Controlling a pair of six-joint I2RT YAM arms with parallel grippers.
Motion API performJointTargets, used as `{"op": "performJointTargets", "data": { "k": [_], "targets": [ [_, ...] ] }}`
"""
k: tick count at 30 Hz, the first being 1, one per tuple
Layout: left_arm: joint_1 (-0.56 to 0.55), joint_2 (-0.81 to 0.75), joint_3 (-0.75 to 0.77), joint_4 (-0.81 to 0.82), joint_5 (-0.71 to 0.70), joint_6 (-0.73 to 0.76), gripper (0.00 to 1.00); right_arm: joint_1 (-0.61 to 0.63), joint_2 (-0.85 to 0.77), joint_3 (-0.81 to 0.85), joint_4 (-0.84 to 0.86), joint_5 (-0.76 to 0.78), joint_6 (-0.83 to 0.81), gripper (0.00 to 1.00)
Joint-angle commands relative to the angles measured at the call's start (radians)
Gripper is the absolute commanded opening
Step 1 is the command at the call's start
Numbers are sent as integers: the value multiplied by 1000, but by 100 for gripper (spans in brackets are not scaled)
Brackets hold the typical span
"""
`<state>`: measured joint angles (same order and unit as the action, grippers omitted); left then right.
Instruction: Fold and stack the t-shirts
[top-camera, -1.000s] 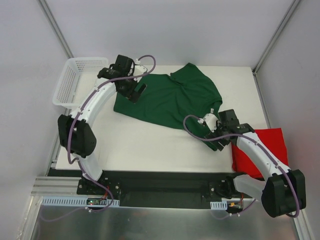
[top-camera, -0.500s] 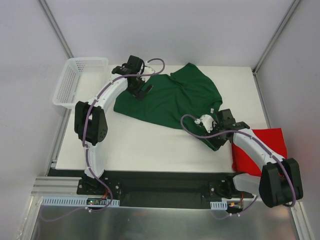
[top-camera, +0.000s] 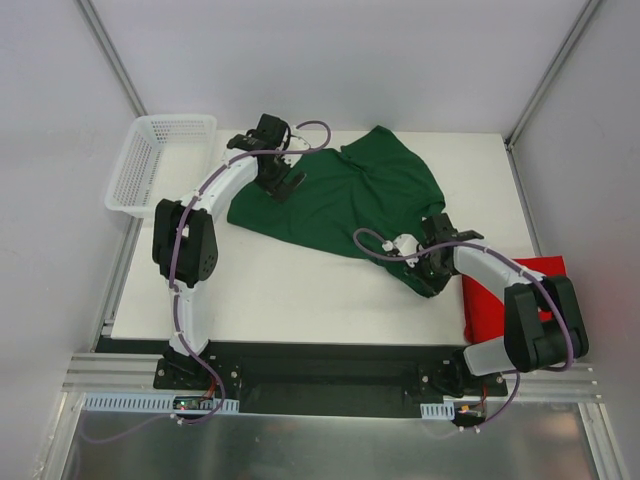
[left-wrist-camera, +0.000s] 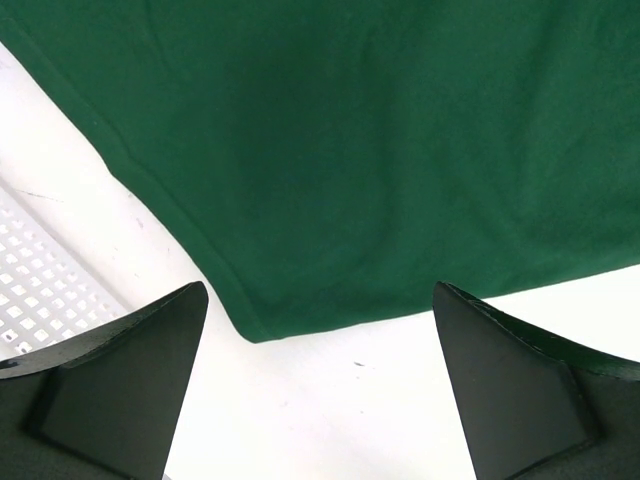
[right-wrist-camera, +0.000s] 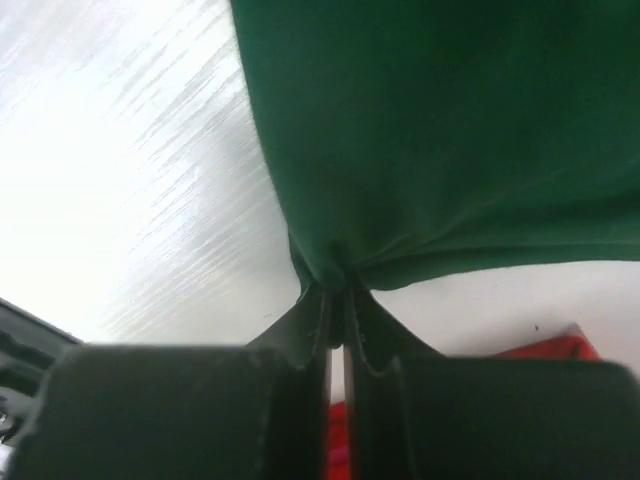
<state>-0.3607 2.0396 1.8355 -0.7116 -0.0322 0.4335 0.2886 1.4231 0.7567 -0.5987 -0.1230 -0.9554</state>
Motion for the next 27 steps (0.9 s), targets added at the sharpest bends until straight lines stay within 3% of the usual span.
{"op": "performJointTargets", "data": {
  "k": [1,7,13,18,22,27],
  "targets": [
    [-7,-38,-19,11,-17,14,96,0,-15,85,-88,-15,-9,1],
    [-11,-39,-36,17,-32,27,96,1,-39,338,-291,-38,-39,1],
    [-21,-36,-36,20,-35,24,96,15,72,593,-371,-52,-51,1],
    [-30,-51,-48,20,-43,28,97,38,246,731,-342,-38,-45,1],
    [-32,-68,-64,21,-49,36,97,89,397,770,-264,25,-14,15],
    [-34,-79,-82,20,-49,37,97,129,436,738,-100,150,30,15]
  ]
}}
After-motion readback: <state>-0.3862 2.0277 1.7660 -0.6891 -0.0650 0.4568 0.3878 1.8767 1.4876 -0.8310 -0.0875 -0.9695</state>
